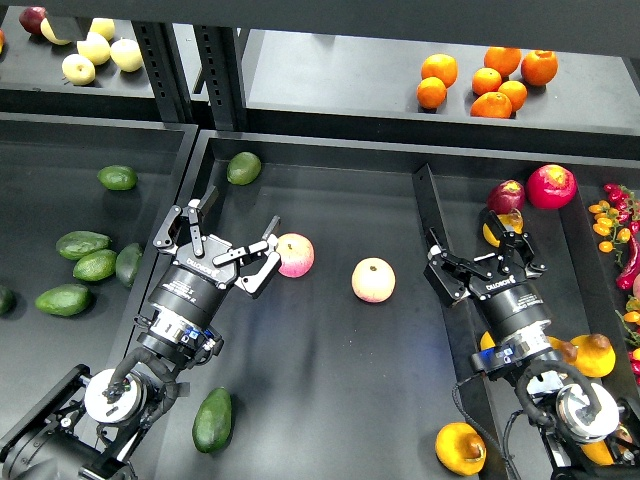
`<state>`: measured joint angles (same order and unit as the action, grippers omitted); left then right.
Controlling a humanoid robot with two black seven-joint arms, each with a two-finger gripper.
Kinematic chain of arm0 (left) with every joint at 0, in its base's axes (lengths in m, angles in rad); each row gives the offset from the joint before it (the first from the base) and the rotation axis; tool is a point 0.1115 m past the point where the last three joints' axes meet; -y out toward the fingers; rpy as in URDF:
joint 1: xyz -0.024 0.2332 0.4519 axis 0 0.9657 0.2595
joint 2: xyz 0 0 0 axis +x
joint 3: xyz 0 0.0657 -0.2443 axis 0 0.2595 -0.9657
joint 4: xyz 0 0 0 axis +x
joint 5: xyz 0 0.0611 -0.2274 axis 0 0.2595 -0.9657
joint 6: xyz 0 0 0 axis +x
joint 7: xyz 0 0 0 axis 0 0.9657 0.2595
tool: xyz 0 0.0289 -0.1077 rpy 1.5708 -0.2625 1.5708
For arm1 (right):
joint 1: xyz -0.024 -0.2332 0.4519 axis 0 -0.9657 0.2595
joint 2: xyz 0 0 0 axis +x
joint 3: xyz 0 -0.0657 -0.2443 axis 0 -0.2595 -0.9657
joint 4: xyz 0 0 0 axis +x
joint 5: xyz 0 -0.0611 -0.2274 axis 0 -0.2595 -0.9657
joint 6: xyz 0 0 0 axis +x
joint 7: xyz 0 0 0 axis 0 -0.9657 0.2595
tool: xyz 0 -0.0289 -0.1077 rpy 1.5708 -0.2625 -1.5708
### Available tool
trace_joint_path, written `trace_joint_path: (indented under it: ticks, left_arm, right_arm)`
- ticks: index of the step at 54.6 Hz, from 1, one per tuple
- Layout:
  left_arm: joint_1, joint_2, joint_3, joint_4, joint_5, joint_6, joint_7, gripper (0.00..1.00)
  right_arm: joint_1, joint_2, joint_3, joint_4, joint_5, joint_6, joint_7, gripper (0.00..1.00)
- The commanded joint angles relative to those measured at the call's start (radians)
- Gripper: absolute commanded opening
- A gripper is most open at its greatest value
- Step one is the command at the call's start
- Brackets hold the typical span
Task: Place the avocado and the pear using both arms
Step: 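Lift the left gripper off the pink apple and swing it toward the avocados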
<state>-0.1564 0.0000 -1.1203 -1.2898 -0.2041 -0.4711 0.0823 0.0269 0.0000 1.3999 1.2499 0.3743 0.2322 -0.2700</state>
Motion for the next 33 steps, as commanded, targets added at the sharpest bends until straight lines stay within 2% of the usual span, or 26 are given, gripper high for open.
trace_joint_path:
  ticks: [1, 13, 33]
  left_arm:
    - [0.000, 0.000, -0.001, -0.002, -0.001, 0.002, 0.002, 1.00]
    - [0.001, 0.000, -0.009, 0.004, 0.000, 0.000, 0.002, 1.00]
    - [-0.041, 0.000, -0.021, 0.018, 0.000, 0.011, 0.030, 1.00]
  right_arm:
    - [0.001, 0.000, 0.001, 0.000, 0.000, -0.001, 0.000, 1.00]
    - [0.004, 0.000, 0.001, 0.003, 0.000, -0.001, 0.000, 1.00]
    - [0.016, 0.000, 0.001, 0.006, 0.000, 0.001, -0.003, 1.00]
